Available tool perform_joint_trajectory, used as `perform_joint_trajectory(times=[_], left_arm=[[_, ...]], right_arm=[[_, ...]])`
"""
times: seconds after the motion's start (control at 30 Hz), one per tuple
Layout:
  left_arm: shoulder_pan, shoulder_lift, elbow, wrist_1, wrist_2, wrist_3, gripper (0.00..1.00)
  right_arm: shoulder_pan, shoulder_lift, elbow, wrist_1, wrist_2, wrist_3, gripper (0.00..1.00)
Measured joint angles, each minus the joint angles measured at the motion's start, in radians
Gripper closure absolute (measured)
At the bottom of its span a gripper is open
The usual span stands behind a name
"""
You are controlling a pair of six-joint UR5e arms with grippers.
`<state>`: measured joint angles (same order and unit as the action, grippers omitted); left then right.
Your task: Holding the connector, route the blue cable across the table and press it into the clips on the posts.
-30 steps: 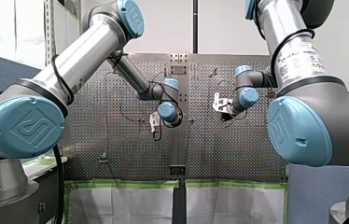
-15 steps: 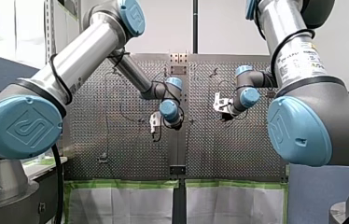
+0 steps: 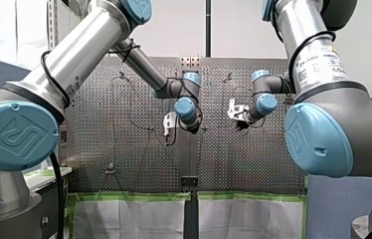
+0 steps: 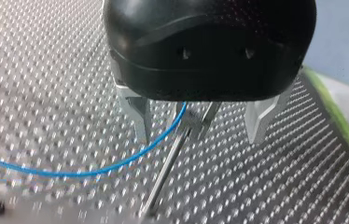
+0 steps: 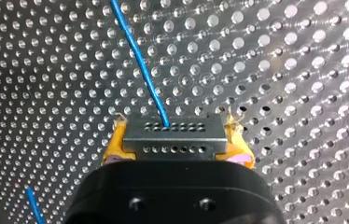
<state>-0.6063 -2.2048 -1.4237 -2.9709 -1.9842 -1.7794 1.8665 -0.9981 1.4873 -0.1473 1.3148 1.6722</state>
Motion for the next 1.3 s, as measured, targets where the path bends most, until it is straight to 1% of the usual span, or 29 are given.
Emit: perform_joint_trajectory(times=[0.17, 0.33, 0.47, 0.6, 0.7, 0.8, 0.87, 1.0, 1.17, 1.3], left_arm=[[-0.056, 0.005, -0.006, -0.006, -0.053, -0.003, 0.00], [-0.106, 0.006, -0.007, 0.004, -0.091, -0.016, 0.00], [-0.153, 0.004, -0.006, 0.041, -0.118, -0.021, 0.00], [-0.189, 0.002, 0.009, 0.078, -0.128, -0.025, 0.00], [-0.195, -0.006, 0.033, 0.087, -0.130, -0.030, 0.00], [-0.192, -0.018, 0.061, 0.080, -0.130, -0.034, 0.00], [-0.190, -0.033, 0.082, 0.068, -0.132, -0.036, 0.00], [-0.191, -0.066, 0.119, 0.039, -0.134, -0.043, 0.00], [-0.187, -0.112, 0.168, 0.044, -0.135, -0.055, 0.00], [-0.184, -0.126, 0.200, 0.047, -0.135, -0.060, 0.00]], right_arm=[[-0.009, 0.000, 0.001, 0.005, 0.000, 0.002, 1.00], [-0.018, 0.000, 0.001, 0.011, 0.000, 0.002, 1.00], [-0.021, 0.000, 0.002, 0.022, -0.001, -0.005, 1.00], [-0.023, -0.001, 0.007, 0.038, -0.002, -0.018, 1.00], [-0.025, -0.002, 0.013, 0.043, -0.002, -0.023, 1.00], [-0.027, -0.005, 0.017, 0.046, -0.003, -0.025, 1.00], [-0.030, -0.011, 0.018, 0.047, -0.003, -0.024, 1.00], [-0.040, -0.040, 0.019, 0.049, -0.007, -0.017, 1.00], [-0.047, -0.070, 0.027, 0.050, -0.011, -0.011, 1.00], [-0.048, -0.079, 0.041, 0.050, -0.012, -0.011, 1.00]])
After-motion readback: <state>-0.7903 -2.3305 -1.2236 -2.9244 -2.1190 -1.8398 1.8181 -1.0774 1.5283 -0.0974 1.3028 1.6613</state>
